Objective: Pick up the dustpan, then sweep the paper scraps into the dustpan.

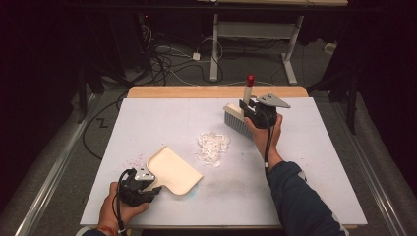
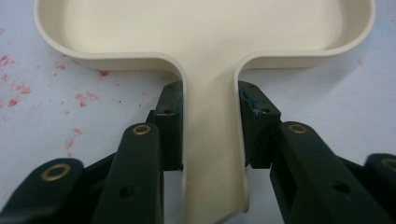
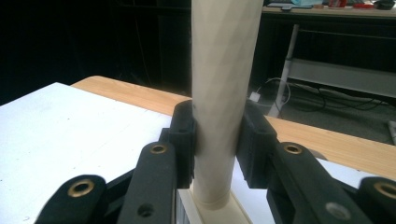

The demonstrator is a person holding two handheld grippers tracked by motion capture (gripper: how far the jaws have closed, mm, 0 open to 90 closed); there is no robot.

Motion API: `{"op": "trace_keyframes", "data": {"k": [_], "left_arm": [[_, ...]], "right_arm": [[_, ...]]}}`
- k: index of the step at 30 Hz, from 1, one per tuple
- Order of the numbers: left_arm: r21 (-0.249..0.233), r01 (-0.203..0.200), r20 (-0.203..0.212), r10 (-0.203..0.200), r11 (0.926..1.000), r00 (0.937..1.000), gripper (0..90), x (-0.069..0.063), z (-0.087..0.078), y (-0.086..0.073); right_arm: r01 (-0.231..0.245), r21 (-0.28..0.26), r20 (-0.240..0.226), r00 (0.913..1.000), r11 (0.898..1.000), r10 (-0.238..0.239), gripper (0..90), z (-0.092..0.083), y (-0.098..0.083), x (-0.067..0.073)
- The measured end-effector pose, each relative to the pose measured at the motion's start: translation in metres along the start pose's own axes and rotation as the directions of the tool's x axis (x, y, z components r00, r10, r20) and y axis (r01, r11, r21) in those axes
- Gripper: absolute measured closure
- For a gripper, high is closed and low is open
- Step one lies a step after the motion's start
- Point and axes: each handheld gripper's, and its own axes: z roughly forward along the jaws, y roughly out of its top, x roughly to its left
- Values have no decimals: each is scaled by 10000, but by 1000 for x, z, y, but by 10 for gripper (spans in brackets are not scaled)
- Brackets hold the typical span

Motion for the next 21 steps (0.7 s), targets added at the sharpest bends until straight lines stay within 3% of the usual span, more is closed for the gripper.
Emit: {"op": "trace_keyframes", "data": {"k": [4, 9, 13, 16, 19, 20, 21], "left_arm": [[314, -187, 52, 185, 9993, 9998, 636, 0, -6, 8], [477, -329, 412, 309, 9983, 9987, 636, 2, -7, 12], [552, -362, 359, 342, 9978, 9988, 635, 0, -6, 11], [559, -498, 364, 478, 9972, 9982, 635, -1, -7, 13], [579, -587, 404, 564, 9966, 9976, 635, -3, -5, 14], [636, -575, 441, 547, 9963, 9975, 635, -3, -3, 15], [636, -575, 441, 547, 9963, 9975, 635, -3, -3, 15]], "right_arm": [[273, -28, -30, 9996, 9996, -273, 716, 3, 0, 7], [641, -213, -3, 9979, 9977, -641, 716, 6, -1, 23], [612, -256, -236, 9978, 9978, -618, 716, 8, -3, 30], [679, -218, -756, 9947, 9975, -693, 716, 9, -5, 43], [885, -338, -876, 9920, 9955, -912, 716, 7, -6, 51], [451, -390, -1339, 9897, 9982, -500, 716, 5, -8, 57], [451, -390, -1339, 9897, 9982, -500, 716, 5, -8, 57]]}}
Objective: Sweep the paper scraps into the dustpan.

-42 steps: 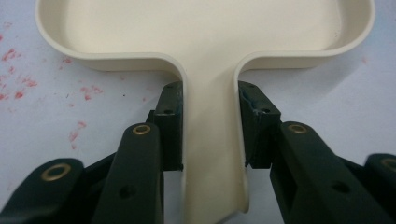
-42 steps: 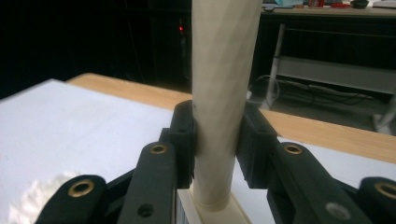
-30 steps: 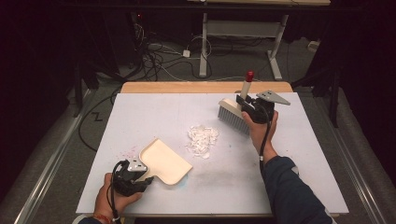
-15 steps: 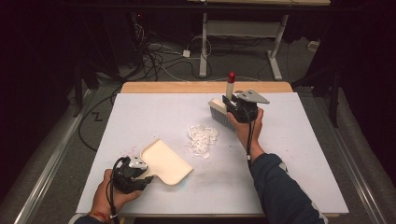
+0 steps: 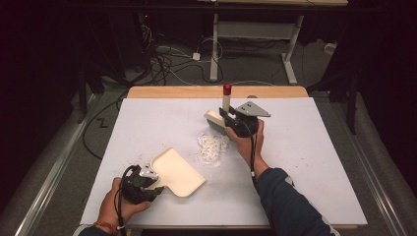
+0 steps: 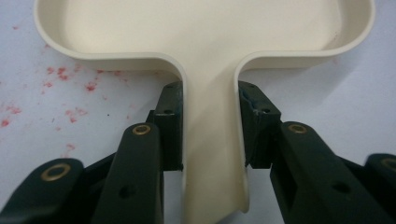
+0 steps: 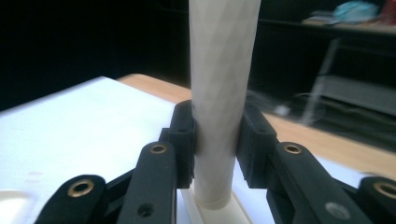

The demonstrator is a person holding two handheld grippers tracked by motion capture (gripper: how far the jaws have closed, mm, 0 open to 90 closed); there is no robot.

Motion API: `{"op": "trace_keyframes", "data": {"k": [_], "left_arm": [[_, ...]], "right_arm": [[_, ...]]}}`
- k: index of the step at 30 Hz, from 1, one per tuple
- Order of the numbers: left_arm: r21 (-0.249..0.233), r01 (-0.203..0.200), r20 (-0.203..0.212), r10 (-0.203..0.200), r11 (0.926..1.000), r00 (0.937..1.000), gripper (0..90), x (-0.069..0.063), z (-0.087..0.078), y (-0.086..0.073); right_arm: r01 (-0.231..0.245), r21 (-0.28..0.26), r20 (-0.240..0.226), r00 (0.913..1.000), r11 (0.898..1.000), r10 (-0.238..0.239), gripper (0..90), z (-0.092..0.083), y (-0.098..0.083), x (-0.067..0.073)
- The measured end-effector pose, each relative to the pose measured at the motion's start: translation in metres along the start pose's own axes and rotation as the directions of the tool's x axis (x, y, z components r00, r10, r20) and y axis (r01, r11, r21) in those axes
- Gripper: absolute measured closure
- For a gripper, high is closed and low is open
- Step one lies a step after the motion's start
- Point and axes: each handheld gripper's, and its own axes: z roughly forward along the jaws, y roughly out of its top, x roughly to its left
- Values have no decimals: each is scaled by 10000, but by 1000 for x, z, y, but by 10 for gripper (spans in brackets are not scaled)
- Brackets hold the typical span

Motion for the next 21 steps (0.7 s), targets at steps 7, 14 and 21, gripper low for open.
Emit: {"op": "trace_keyframes", "data": {"k": [7, 14, 21], "left_arm": [[18, -71, 46, 71, 10000, 10000, 635, -1, 1, 3], [54, -190, 51, 190, 9998, 9998, 635, -4, 4, 6], [65, -193, 86, 193, 9998, 9998, 635, -5, 5, 8]], "right_arm": [[88, 91, -378, 9992, 9999, -84, 711, -4, -3, 18], [520, 224, -798, 9955, 9984, -501, 709, -13, -6, 30], [987, 103, -917, 9910, 9951, -974, 715, -25, -4, 28]]}}
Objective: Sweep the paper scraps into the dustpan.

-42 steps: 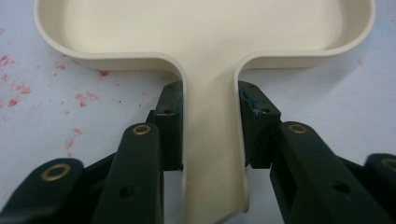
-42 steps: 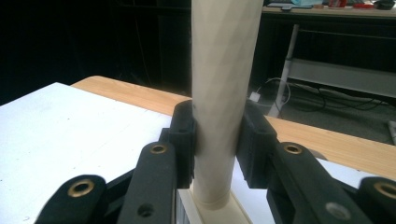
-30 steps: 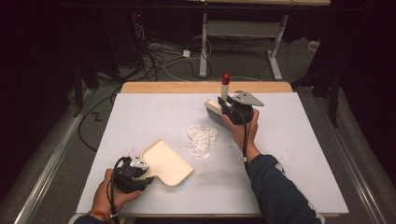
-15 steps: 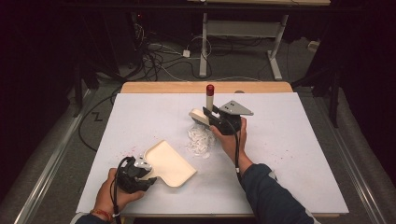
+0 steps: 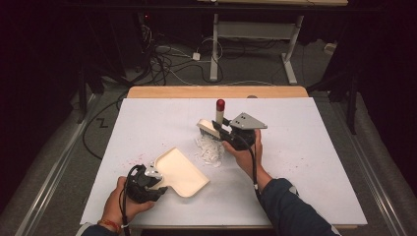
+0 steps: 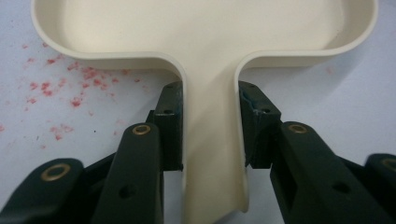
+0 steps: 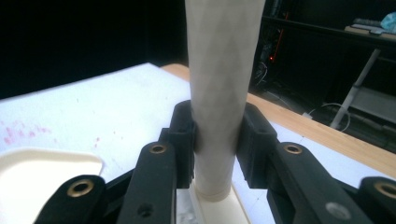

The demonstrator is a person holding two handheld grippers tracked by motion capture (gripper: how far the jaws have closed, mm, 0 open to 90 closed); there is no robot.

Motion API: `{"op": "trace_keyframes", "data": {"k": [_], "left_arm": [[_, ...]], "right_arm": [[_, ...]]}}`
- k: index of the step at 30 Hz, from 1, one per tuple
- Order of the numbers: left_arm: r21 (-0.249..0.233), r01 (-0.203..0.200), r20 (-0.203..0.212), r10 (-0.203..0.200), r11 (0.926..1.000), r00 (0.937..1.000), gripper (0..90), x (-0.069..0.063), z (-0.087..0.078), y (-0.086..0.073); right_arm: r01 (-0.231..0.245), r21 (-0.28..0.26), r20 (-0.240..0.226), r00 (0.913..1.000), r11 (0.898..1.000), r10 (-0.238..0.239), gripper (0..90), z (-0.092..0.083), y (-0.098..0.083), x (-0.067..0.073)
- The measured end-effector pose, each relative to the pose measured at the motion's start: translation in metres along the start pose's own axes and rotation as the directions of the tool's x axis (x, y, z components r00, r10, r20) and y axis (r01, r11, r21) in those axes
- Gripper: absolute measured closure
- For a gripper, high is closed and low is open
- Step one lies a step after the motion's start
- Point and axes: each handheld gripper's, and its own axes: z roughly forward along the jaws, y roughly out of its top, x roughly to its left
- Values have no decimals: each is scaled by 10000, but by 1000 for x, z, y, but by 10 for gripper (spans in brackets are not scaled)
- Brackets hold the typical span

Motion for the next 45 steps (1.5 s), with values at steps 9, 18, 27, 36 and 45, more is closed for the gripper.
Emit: {"op": "trace_keyframes", "data": {"k": [9, 18, 27, 36, 45], "left_arm": [[95, 11, 87, -12, 10000, 10000, 635, 0, 1, 7], [217, 18, 95, -20, 9998, 10000, 635, 1, 2, 10], [288, 97, 59, -99, 9995, 9999, 635, 7, 1, 10], [402, 108, 2, -108, 9991, 9999, 635, 7, 3, 14], [435, 8, 8, -9, 9991, 10000, 635, -2, 6, 16]], "right_arm": [[-855, -596, 829, 9925, 9946, 903, 715, -2, 9, -32], [-277, -418, 1219, 9920, 9987, 326, 715, 17, -4, -37], [-466, -376, -458, 9979, 9982, 448, 709, 16, -5, -9], [-765, -449, -1334, 9886, 9961, 699, 707, 5, -7, 27], [-290, -485, -2076, 9780, 9984, 183, 709, 4, -4, 60]]}}
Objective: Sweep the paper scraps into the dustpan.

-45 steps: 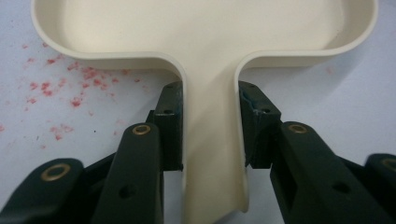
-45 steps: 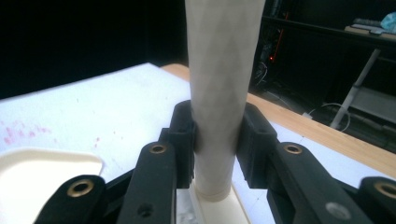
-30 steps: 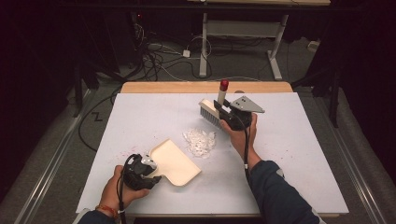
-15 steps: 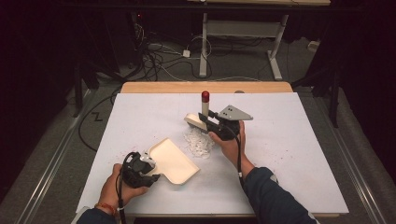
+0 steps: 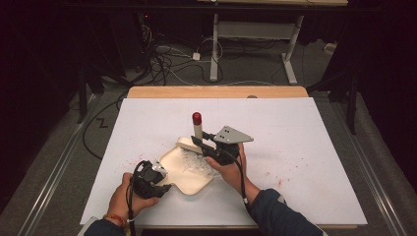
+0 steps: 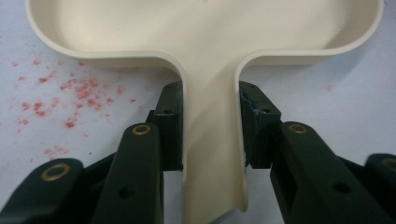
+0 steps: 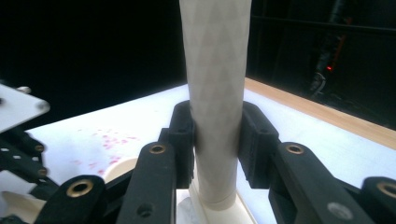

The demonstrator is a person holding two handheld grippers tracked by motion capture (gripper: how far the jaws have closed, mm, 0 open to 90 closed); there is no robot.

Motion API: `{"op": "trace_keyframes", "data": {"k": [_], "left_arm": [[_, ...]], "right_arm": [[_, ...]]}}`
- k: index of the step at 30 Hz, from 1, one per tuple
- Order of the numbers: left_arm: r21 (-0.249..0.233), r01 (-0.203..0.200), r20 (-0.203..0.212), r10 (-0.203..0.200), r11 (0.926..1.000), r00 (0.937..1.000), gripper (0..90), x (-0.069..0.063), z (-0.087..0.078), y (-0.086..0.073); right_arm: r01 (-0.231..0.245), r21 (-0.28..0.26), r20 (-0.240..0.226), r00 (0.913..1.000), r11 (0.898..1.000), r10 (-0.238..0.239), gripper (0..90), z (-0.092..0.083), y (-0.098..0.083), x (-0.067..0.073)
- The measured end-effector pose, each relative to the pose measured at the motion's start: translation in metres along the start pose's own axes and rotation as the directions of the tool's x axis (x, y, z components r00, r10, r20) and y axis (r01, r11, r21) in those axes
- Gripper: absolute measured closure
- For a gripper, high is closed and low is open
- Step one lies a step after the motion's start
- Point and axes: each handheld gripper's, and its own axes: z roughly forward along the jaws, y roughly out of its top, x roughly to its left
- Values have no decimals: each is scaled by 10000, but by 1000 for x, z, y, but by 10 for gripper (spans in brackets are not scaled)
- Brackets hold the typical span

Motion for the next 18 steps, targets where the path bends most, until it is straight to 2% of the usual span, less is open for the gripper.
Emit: {"op": "trace_keyframes", "data": {"k": [4, 6, 7, 12, 15, 18], "left_arm": [[-44, 26, 1, -26, 10000, 10000, 635, -1, 0, -1], [-50, 24, -17, -24, 10000, 10000, 635, -1, 0, -2], [-34, 26, -6, -26, 10000, 10000, 635, -1, 0, -2], [-56, 26, 12, -26, 10000, 10000, 635, 0, 0, -5], [-81, 79, 19, -79, 9999, 10000, 635, 1, 0, -7], [-43, 60, -4, -60, 10000, 10000, 634, 1, 0, -7]], "right_arm": [[246, -54, -493, 9985, 9997, -249, 715, 2, 6, 13], [302, -98, -521, 9982, 9995, -307, 715, 2, 7, 14], [641, -157, -342, 9973, 9978, -646, 715, 1, 11, 14], [526, -506, -236, 9983, 9973, -538, 715, -8, 21, 7], [480, -797, 8, 9988, 9957, -481, 715, -30, 37, -5], [406, -721, 86, 9992, 9966, -401, 714, -53, 44, -14]]}}
